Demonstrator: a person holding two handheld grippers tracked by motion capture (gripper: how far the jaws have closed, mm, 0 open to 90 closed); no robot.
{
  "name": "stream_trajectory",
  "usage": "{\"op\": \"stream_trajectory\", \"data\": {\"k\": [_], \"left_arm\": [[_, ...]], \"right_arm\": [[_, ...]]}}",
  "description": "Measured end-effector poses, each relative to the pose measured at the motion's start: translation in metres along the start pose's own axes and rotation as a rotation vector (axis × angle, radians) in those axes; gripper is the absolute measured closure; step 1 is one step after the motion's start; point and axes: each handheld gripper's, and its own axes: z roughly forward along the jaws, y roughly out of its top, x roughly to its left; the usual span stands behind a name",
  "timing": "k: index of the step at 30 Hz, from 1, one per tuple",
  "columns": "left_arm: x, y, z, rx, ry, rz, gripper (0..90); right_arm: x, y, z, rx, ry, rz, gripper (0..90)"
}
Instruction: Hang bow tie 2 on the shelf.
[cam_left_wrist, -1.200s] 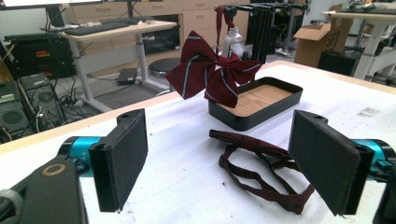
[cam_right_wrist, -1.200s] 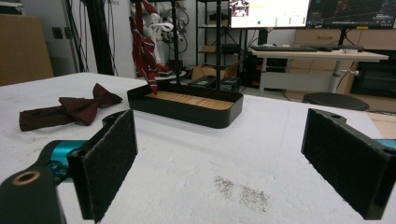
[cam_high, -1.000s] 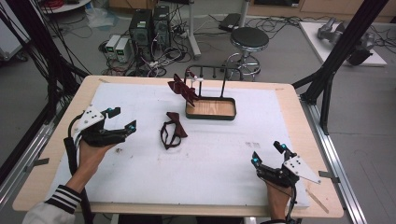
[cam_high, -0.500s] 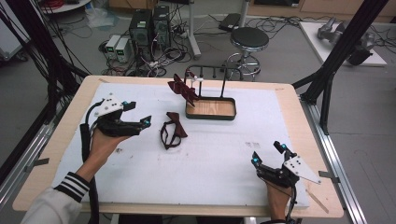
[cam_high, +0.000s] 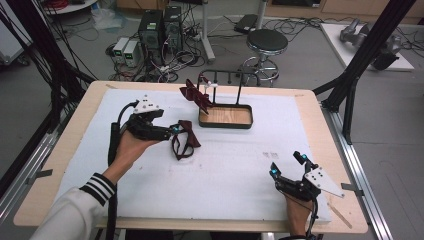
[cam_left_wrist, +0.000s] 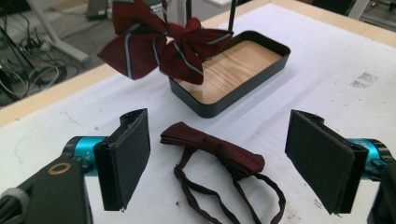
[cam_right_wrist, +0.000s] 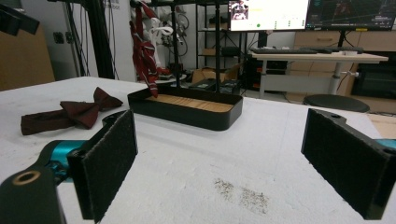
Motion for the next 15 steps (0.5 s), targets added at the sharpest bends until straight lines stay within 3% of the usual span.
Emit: {"op": "stream_trajectory", "data": {"k": [15], "left_arm": [[-0.009,0.006,0.037,0.174,-0.011,-0.075,22.8]], "right_arm": [[0.000,0.000,0.000,0.002,0.002,0.010,9.7]]}}
